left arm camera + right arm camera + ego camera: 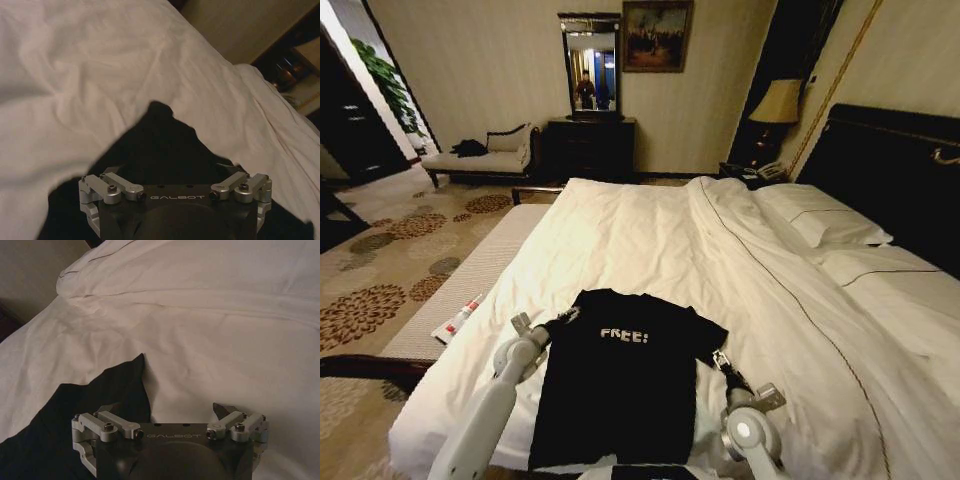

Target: Fold the clothes on the bed.

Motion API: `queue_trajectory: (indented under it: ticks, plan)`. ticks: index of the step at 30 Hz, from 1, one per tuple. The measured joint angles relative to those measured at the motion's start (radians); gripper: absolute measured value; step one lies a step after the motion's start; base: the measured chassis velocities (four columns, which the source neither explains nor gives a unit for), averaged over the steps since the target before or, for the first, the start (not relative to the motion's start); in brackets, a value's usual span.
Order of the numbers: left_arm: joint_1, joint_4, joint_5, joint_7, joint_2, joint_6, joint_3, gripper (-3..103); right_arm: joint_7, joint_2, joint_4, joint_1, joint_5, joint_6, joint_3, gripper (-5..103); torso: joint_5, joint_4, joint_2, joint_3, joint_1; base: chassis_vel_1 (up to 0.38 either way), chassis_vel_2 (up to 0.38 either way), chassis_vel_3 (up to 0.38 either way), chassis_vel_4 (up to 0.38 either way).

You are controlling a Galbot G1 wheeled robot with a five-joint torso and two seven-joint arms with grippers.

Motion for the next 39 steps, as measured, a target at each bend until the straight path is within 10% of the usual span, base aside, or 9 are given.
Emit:
queue_trajectory:
  ticks: [14, 20, 32, 39]
  plan:
    - [0.196, -0.168, 0.125, -0.005, 0.04, 0.004, 0.018, 100, 0.0, -0.001, 0.016, -0.005, -0.008, 0.0, -0.013, 100, -0.0001, 0.0, 0.0, 0.0, 0.0, 0.0, 0.0, 0.0, 0.0]
    - [0.132, -0.212, 0.056, -0.013, 0.025, 0.007, -0.025, 100, 0.0, -0.004, 0.018, -0.009, -0.008, 0.002, -0.012, 100, 0.0, -0.0002, 0.0, 0.0, 0.0, 0.0, 0.0, 0.0, 0.0]
    - [-0.147, 0.192, 0.061, -0.001, -0.025, 0.001, -0.055, 100, 0.001, 0.002, 0.026, -0.028, -0.016, 0.004, -0.015, 100, -0.0003, -0.0002, 0.0, 0.0, 0.0, 0.0, 0.0, 0.0, 0.0]
    - [-0.115, 0.207, 0.074, 0.024, -0.039, -0.002, -0.037, 100, 0.004, 0.001, 0.032, -0.043, -0.02, 0.004, -0.004, 100, -0.0002, -0.0001, 0.0, 0.0, 0.0, 0.0, 0.0, 0.0, 0.0]
